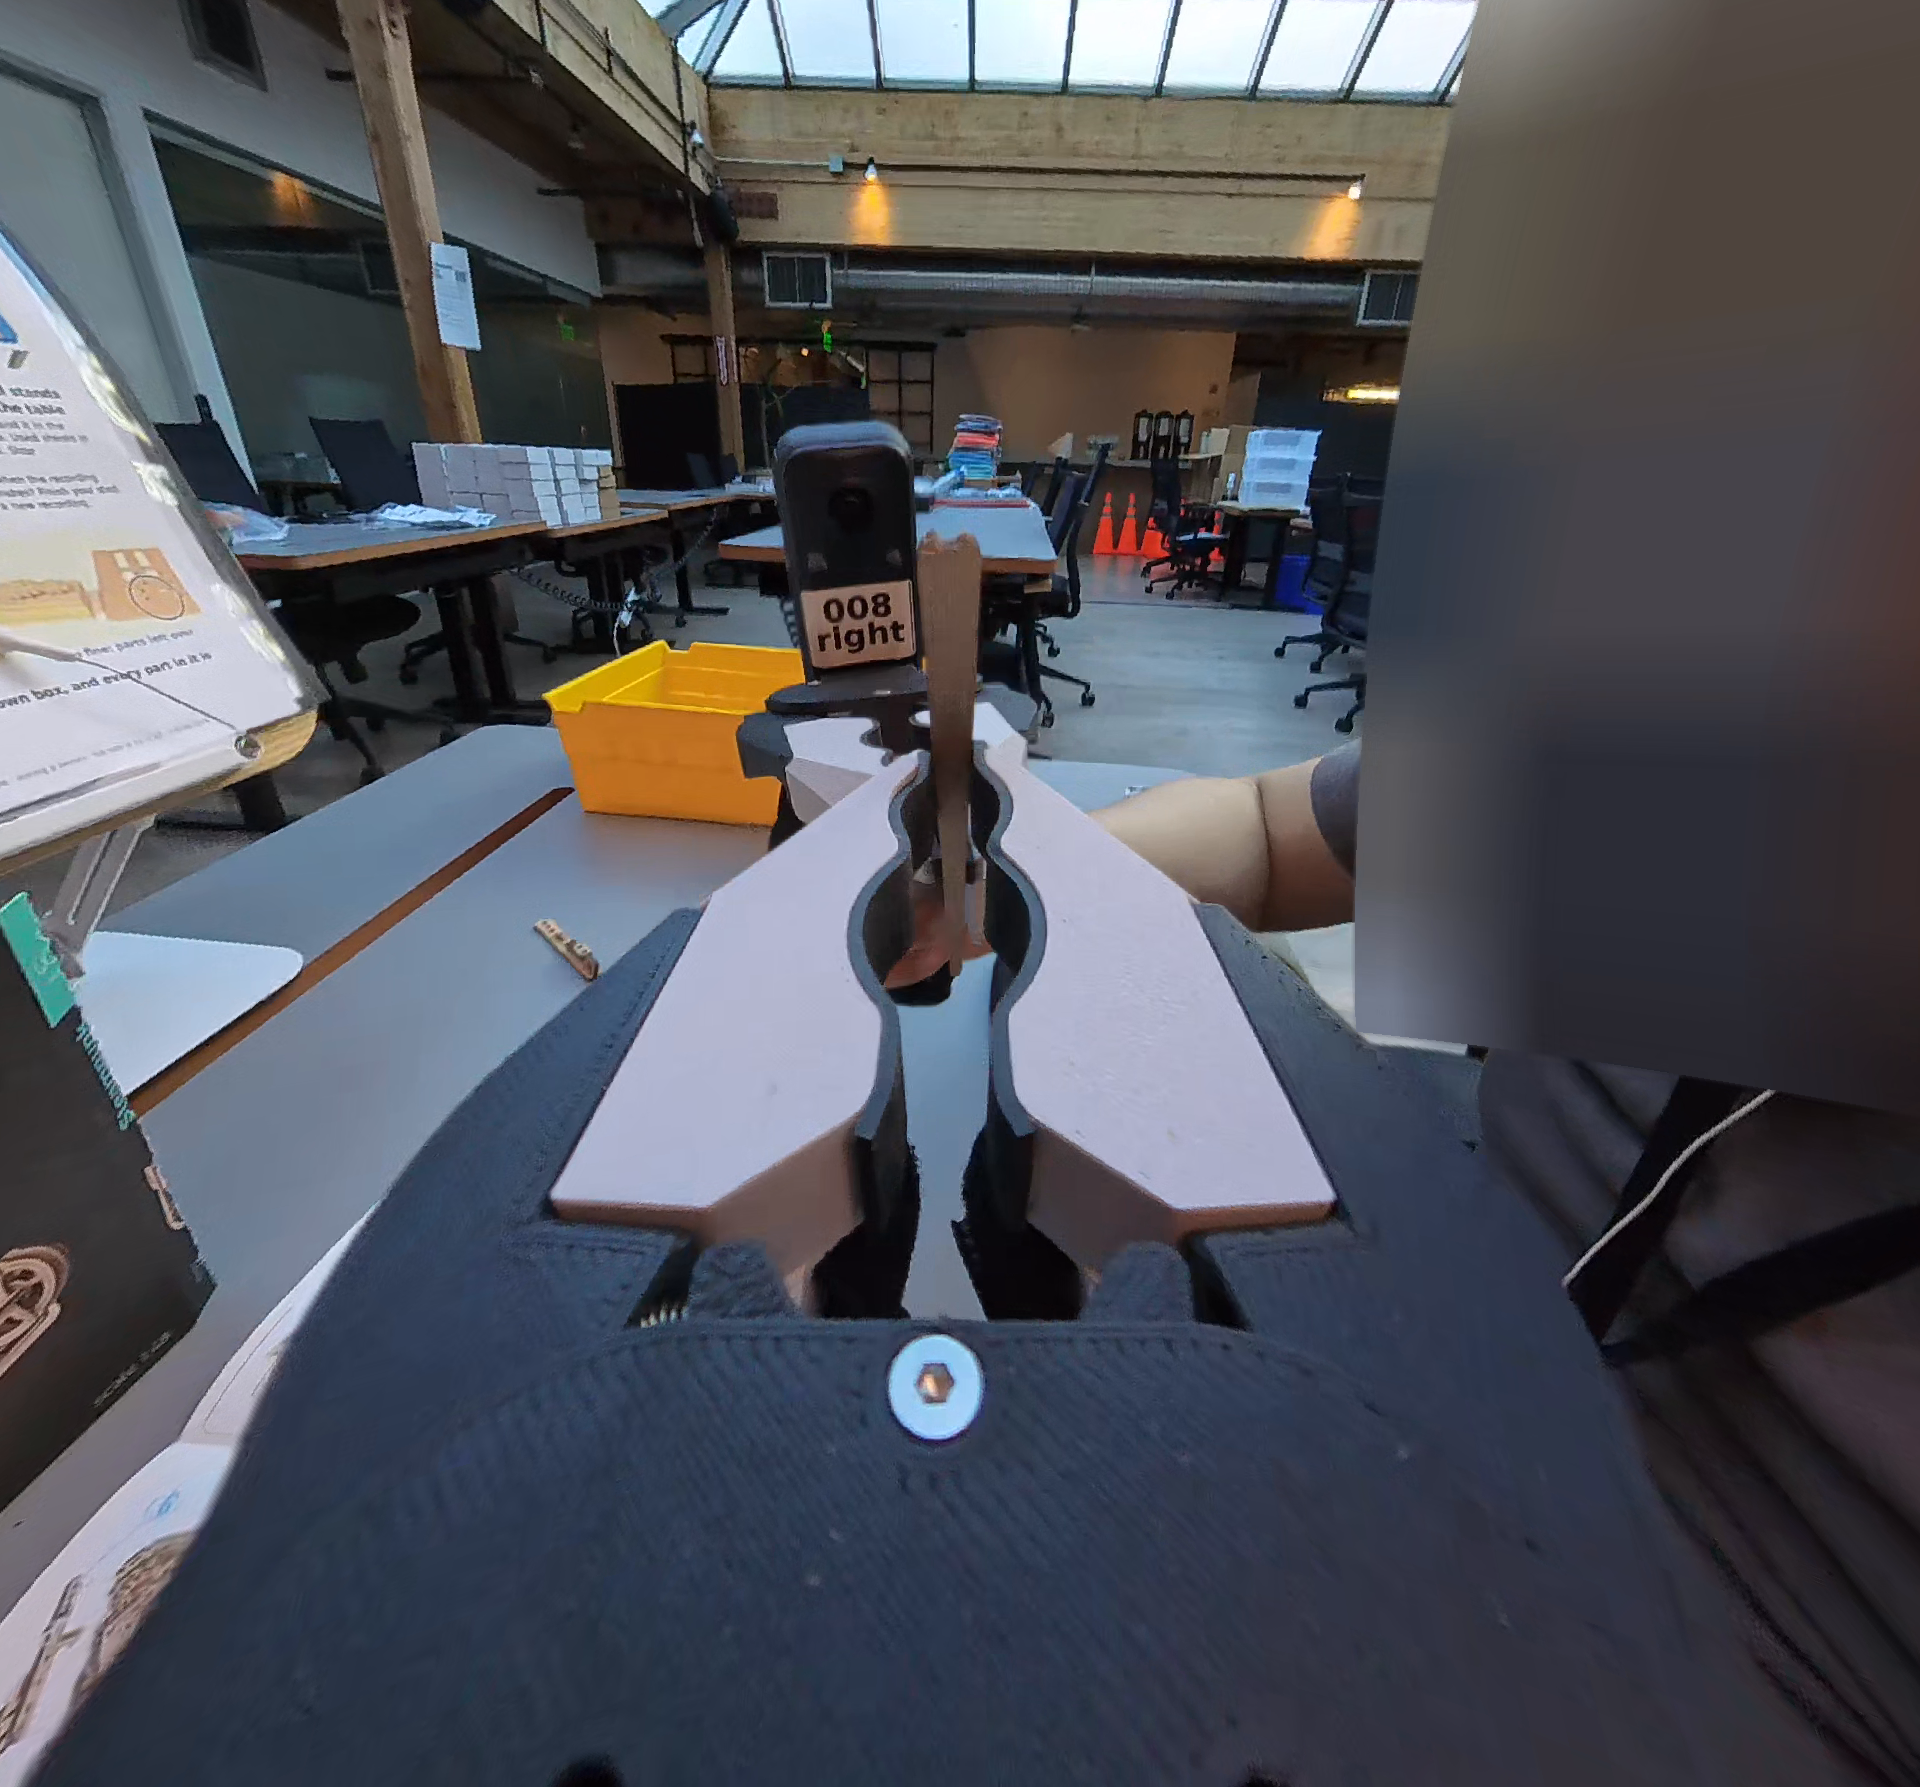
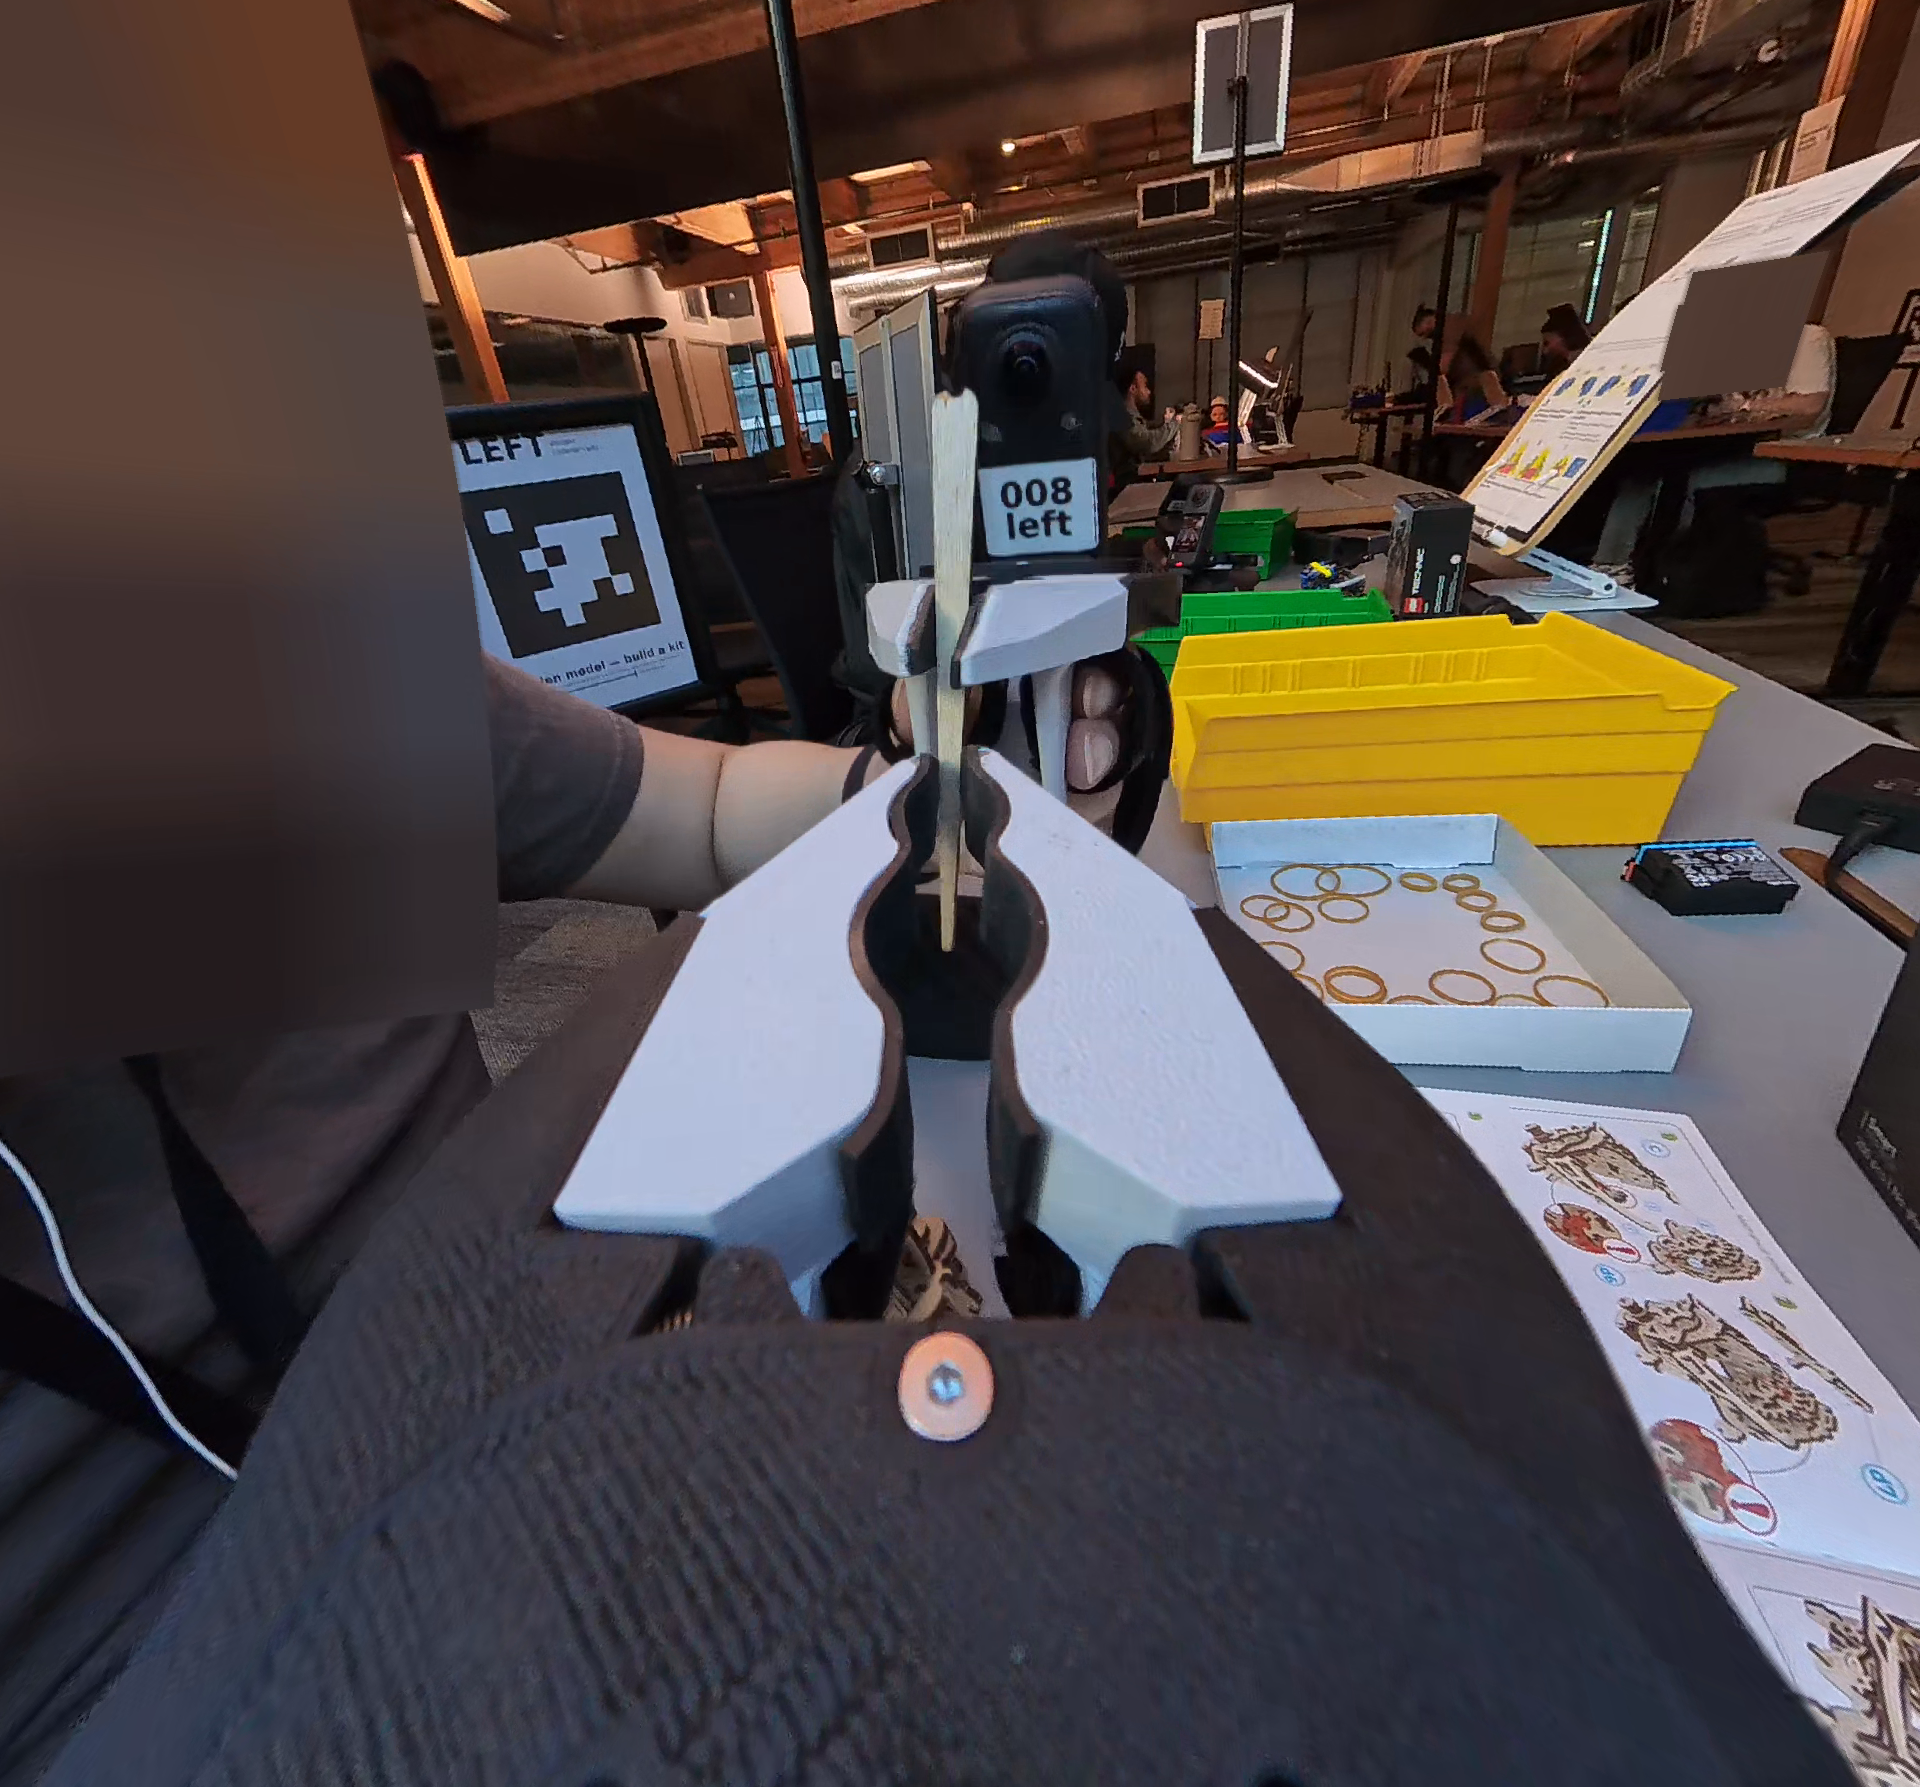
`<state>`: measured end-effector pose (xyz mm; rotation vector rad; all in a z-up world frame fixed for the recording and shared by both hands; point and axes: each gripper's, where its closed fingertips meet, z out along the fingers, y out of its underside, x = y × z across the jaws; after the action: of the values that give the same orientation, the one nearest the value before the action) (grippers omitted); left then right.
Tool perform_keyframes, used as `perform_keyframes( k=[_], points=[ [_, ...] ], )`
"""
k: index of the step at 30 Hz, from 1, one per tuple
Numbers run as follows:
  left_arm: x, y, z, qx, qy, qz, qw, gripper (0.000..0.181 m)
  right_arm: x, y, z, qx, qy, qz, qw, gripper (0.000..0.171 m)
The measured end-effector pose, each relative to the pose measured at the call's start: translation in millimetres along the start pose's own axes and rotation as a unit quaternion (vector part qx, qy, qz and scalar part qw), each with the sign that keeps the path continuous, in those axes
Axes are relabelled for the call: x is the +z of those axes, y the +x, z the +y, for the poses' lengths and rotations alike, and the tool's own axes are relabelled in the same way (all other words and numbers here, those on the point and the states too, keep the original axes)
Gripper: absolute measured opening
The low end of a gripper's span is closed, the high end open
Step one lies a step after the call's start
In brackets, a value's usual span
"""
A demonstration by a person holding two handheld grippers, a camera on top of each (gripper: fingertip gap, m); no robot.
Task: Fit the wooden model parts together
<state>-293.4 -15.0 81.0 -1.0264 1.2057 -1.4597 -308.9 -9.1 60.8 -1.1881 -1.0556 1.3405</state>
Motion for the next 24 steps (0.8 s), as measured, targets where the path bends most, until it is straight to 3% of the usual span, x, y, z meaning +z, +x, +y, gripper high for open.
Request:
perform_keyframes(
  k=[2, 4, 5, 8, 11, 16, 19, 24],
  points=[
    [3, -1, 7, 0.004, -0.046, -0.004, 0.999, 0.003, -3, 3, 8, -0.031, -0.028, 0.007, 0.999, 0.007],
    [3, -4, 19, 0.004, -0.125, -0.014, 0.992, 0.003, -14, 16, 17, -0.119, -0.094, 0.059, 0.987, 0.039],
    [0, -9, 28, 0.007, -0.181, -0.027, 0.983, 0.003, -21, 17, 21, -0.188, -0.144, 0.071, 0.969, 0.043],
    [-18, -30, 55, 0.058, -0.359, -0.078, 0.928, 0.003, -28, 14, 8, -0.293, -0.245, 0.091, 0.920, 0.046],
    [-28, -35, 71, 0.087, -0.475, -0.089, 0.871, 0.003, -22, 25, 5, -0.287, -0.320, 0.116, 0.895, 0.047],
    [-18, -30, 81, 0.140, -0.526, -0.080, 0.835, 0.003, -14, 23, 28, -0.213, -0.365, 0.077, 0.903, 0.021],
    [-15, -26, 84, 0.138, -0.530, -0.078, 0.833, 0.004, -13, 15, 31, -0.214, -0.361, 0.071, 0.905, 0.007],
    [-13, -20, 81, 0.127, -0.520, -0.067, 0.842, 0.004, -18, 12, 33, -0.247, -0.379, 0.080, 0.888, 0.007]
  ],
)
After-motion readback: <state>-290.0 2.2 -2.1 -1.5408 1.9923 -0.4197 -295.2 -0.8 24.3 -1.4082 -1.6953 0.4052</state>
